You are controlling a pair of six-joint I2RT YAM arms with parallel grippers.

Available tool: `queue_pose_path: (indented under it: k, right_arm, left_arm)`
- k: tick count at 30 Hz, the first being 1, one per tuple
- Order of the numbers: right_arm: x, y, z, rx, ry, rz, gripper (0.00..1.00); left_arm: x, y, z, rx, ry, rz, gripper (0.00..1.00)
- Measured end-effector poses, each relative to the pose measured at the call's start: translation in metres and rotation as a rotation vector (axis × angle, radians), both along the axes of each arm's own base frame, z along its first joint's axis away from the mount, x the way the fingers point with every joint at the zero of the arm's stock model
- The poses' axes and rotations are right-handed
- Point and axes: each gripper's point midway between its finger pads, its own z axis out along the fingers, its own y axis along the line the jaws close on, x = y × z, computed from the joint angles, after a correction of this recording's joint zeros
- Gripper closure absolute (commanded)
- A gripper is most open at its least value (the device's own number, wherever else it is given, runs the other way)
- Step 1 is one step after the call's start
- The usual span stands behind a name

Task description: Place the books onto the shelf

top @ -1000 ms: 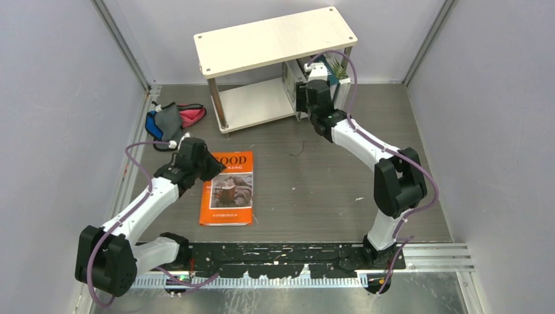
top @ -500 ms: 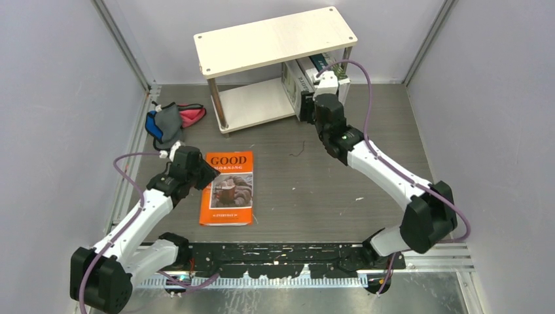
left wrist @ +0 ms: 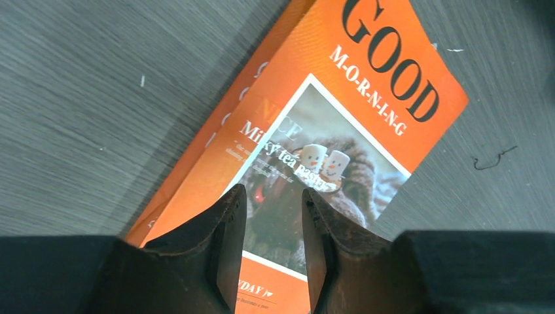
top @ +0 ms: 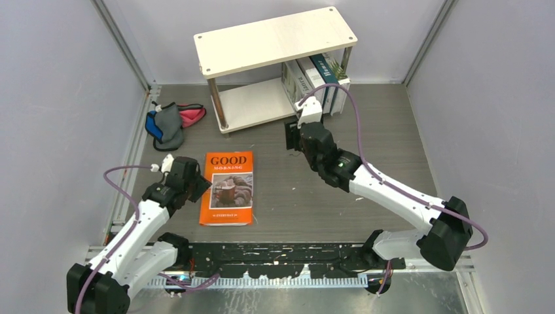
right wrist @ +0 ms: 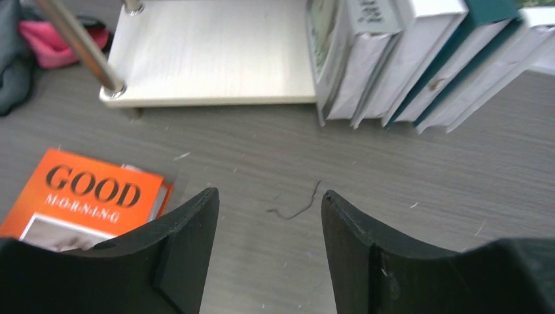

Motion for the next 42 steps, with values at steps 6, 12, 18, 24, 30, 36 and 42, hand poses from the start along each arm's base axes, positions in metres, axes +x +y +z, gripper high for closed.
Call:
queue_pose_path:
  k: [6,12,18,24,30,36,42]
  right_arm:
    - [-0.023,0.019,-0.025,0.013,0.074,0.052,0.36]
    - [-0.047,0.04,-0.053,0.055,0.169,0.123,0.36]
    - [-0.073,0.065,-0.09,0.127,0.291,0.206,0.36]
    - [-0.091,0.089,-0.132,0.223,0.438,0.262,0.36]
    - [-0.101,0.113,-0.151,0.326,0.54,0.308,0.36]
    - [-0.106,0.135,-0.162,0.42,0.61,0.34,0.36]
    - [-0.108,0.148,-0.177,0.468,0.664,0.344,0.38]
  left_arm:
    - [-0.005,0.009,-0.009,0.044,0.033,0.02,0.6]
    - [-0.008,0.014,-0.022,0.084,0.082,0.024,0.59]
    - [-0.012,0.017,-0.032,0.112,0.114,0.017,0.59]
    - [-0.01,0.017,-0.034,0.117,0.117,0.015,0.59]
    - [-0.008,0.018,-0.036,0.114,0.11,0.022,0.59]
    - [-0.012,0.021,-0.041,0.114,0.115,0.027,0.6]
    - [-0.014,0.021,-0.042,0.109,0.105,0.027,0.61]
